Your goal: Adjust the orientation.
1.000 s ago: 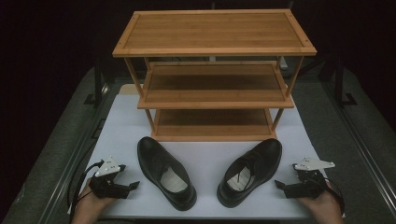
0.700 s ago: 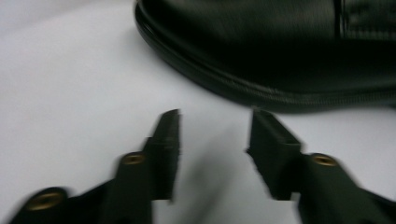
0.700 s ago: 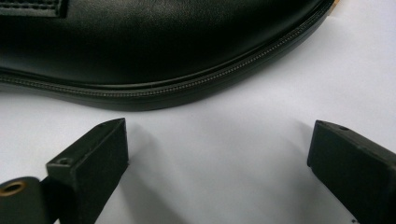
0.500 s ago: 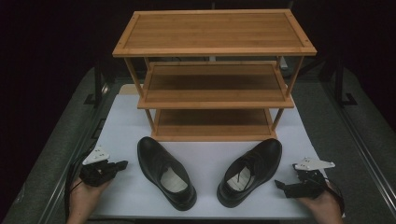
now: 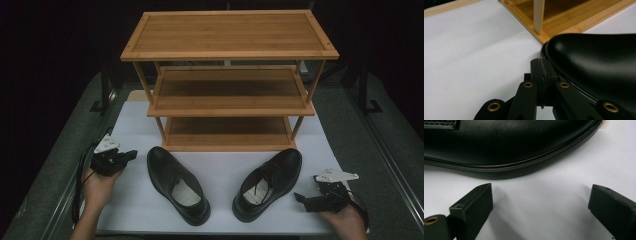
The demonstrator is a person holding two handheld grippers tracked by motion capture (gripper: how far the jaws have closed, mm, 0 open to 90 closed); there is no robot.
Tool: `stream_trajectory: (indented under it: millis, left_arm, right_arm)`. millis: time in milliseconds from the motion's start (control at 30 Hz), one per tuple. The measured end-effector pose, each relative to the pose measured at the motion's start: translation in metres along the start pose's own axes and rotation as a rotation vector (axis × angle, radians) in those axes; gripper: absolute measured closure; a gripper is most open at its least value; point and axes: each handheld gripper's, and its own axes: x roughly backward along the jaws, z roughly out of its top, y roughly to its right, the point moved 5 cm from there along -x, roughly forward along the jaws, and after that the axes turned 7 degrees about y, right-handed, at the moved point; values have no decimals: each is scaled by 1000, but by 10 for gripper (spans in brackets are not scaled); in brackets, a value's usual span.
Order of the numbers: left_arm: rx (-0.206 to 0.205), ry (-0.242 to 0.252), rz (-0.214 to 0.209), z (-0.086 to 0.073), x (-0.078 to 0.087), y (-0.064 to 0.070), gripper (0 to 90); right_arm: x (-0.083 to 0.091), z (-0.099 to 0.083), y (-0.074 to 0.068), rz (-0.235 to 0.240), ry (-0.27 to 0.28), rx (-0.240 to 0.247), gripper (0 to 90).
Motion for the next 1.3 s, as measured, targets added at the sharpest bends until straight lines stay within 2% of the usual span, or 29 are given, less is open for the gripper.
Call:
stream_trajectory:
  millis: [67, 133, 300, 400, 567, 667, 800, 1033, 1067, 1233, 1300]
  left_arm:
    - [-1, 1, -2, 2, -3, 0, 900]
    - [1, 10, -8, 7, -14, -2, 900]
    - [5, -4, -9, 11, -32, -3, 900]
    - [3, -28, -3, 8, -43, -4, 900]
    - [8, -50, -17, 5, -53, -3, 900]
    - [-1, -56, -11, 4, -55, -2, 900]
    - [-8, -44, -15, 6, -55, 1, 900]
    - [-41, -47, -40, 10, -60, 13, 900]
    - [-48, -49, -60, 11, -63, 20, 900]
    - [-77, -56, -72, 16, -67, 31, 900]
    - [-92, -56, -93, 19, -73, 41, 900]
  right_arm:
    - [0, 0, 0, 0, -1, -1, 54]
    - [0, 0, 0, 0, 1, -1, 54]
    - [0, 0, 0, 0, 1, -1, 54]
    - [0, 0, 0, 0, 1, -1, 54]
    - [0, 0, 0, 0, 1, -1, 54]
    - [0, 0, 0, 0, 1, -2, 54]
    - [0, 0, 0, 0, 1, -1, 55]
    - [0, 0, 0, 0, 2, -1, 56]
    - [0, 0, 0, -1, 2, -1, 57]
    - [0, 0, 0, 0, 2, -1, 57]
    - [0, 0, 0, 0, 2, -1, 57]
